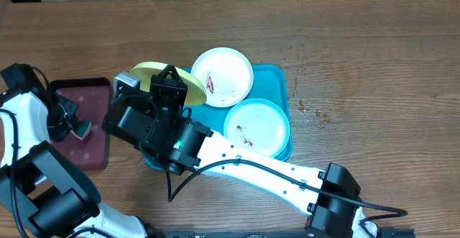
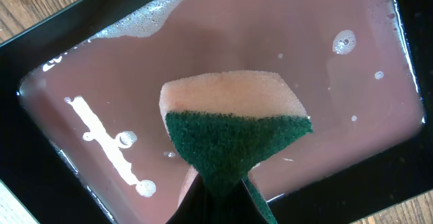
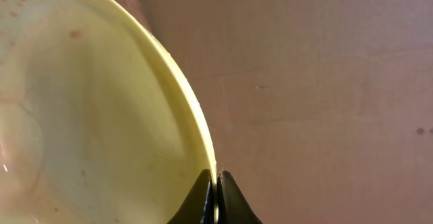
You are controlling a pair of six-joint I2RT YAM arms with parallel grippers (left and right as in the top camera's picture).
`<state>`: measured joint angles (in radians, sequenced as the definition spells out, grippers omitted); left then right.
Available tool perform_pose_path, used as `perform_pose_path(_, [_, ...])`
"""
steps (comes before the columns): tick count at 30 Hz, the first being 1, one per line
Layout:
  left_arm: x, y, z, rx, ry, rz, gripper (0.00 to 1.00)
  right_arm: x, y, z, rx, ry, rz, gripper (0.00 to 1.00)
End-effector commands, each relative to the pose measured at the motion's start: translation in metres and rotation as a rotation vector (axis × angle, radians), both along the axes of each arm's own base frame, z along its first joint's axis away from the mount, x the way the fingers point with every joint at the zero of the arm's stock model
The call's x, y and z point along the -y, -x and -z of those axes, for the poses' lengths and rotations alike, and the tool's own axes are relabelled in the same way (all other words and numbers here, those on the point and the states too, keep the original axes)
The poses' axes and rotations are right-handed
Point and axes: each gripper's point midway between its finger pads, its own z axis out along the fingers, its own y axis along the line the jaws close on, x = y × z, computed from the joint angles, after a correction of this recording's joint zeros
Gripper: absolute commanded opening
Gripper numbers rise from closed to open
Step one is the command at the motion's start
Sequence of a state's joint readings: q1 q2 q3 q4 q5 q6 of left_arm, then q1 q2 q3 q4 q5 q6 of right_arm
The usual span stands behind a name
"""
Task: Clean dirty plates on tray and stack at the side
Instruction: 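Carry the yellow plate right and set it down beside the tray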
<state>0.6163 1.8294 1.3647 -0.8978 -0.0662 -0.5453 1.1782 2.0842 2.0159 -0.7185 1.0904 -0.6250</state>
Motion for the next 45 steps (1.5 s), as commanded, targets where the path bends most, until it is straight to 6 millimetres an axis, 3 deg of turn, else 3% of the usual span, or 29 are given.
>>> perform_pose_path(1, [-0.001, 0.002, 0.004, -0.005, 0.010, -0.013, 0.04, 0.008, 0.001, -0.030, 0.047, -0.099, 0.039, 0.04])
perform_pose_path(5, [0.001, 0.004, 0.004, -0.011, 0.015, -0.013, 0.04, 0.022, -0.011, -0.025, 0.035, -0.225, 0.122, 0.04])
perform_pose_path(9, [0.000, 0.003, 0.004, -0.011, 0.015, -0.013, 0.04, 0.051, -0.040, -0.004, -0.059, -0.399, 0.232, 0.04])
perform_pose_path(13, [0.001, 0.003, 0.004, -0.011, 0.016, -0.013, 0.04, 0.082, -0.069, 0.033, -0.366, -0.646, 0.304, 0.04])
perform_pose_path(17, [0.001, 0.003, 0.004, -0.011, 0.016, -0.013, 0.04, 0.125, -0.096, 0.051, -0.662, -0.925, 0.396, 0.04])
perform_pose_path(21, [0.001, 0.004, 0.005, -0.015, 0.018, -0.013, 0.04, 0.201, -0.121, 0.064, -0.872, -1.158, 0.555, 0.04])
perform_pose_path(23, [0.001, 0.004, 0.005, -0.015, 0.018, -0.013, 0.04, 0.252, -0.130, 0.069, -0.923, -1.249, 0.646, 0.04])
perform_pose_path(28, [0.001, 0.003, 0.004, -0.009, 0.015, -0.013, 0.04, 0.381, -0.137, 0.088, -0.875, -1.393, 0.918, 0.04])
perform_pose_path(31, [0.001, 0.002, 0.004, -0.006, 0.016, -0.012, 0.04, 0.444, -0.129, 0.109, -0.829, -1.449, 1.058, 0.04])
perform_pose_path(35, [0.001, 0.002, 0.004, -0.005, 0.016, -0.012, 0.04, 0.494, -0.117, 0.146, -0.770, -1.457, 1.195, 0.04])
perform_pose_path(39, [0.001, 0.002, 0.004, -0.006, 0.016, -0.012, 0.04, 0.516, -0.106, 0.185, -0.752, -1.472, 1.258, 0.04])
perform_pose_path(43, [0.001, 0.002, 0.004, -0.006, 0.016, -0.012, 0.04, 0.517, -0.099, 0.209, -0.760, -1.473, 1.273, 0.05])
perform_pose_path(44, [0.001, 0.002, 0.004, -0.006, 0.016, -0.012, 0.04, 0.517, -0.098, 0.212, -0.762, -1.472, 1.273, 0.13])
perform_pose_path(45, [0.001, 0.002, 0.004, -0.005, 0.017, -0.012, 0.04, 0.515, -0.097, 0.215, -0.766, -1.469, 1.272, 0.28])
